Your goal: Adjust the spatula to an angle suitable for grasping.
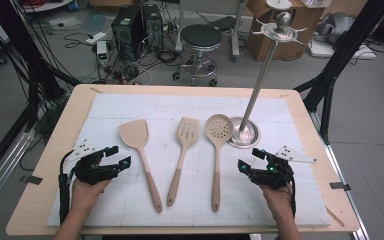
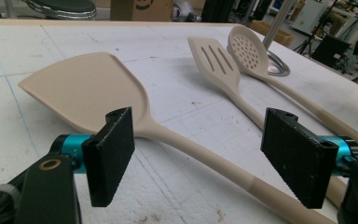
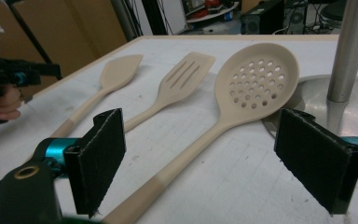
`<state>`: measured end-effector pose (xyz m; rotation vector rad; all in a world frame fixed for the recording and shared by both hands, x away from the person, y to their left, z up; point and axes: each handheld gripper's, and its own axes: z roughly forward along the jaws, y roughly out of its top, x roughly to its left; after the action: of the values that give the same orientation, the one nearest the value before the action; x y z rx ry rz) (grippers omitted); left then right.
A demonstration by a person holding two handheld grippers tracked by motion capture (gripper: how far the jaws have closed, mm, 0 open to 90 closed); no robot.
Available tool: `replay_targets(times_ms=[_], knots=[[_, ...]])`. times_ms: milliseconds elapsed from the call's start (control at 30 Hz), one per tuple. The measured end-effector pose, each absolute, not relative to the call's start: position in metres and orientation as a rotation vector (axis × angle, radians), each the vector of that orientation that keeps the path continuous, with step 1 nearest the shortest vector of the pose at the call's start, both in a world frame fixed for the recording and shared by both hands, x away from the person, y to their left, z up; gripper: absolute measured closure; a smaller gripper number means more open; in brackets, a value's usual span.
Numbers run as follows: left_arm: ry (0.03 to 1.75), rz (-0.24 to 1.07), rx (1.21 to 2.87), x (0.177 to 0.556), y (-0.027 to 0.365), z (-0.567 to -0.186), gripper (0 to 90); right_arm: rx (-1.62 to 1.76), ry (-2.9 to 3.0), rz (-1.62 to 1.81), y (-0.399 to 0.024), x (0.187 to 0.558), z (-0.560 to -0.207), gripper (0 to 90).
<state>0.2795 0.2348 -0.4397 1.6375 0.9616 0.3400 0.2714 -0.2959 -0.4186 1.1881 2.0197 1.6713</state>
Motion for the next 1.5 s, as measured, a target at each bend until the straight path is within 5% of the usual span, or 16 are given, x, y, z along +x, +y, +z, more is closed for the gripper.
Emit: replay_targets(times_ms=[367, 667, 867, 1300, 1500], knots=[[0.996, 0.316, 1.651, 0.291, 0.228, -0.445, 39.0, 1.19, 2.014, 1.666, -0.301, 0.269, -0.419, 15.8], [1.006, 0.207, 1.749, 0.3, 0.209, -0.444, 72.8, 1.24, 1.983, 1.675, -0.305, 0.269, -0.421, 15.8], [1.006, 0.242, 1.819, 0.315, 0.193, -0.445, 87.1, 1.245, 1.993, 1.655, -0.302, 0.27, -0.423, 15.8], [1.102, 0.12, 1.882, 0.362, 0.175, -0.449, 89.8, 1.256, 2.007, 1.646, -0.302, 0.272, -0.425, 15.8], [1.12, 0.184, 1.997, 0.367, 0.174, -0.456, 89.8, 1.254, 2.006, 1.642, -0.302, 0.272, -0.425, 15.8]])
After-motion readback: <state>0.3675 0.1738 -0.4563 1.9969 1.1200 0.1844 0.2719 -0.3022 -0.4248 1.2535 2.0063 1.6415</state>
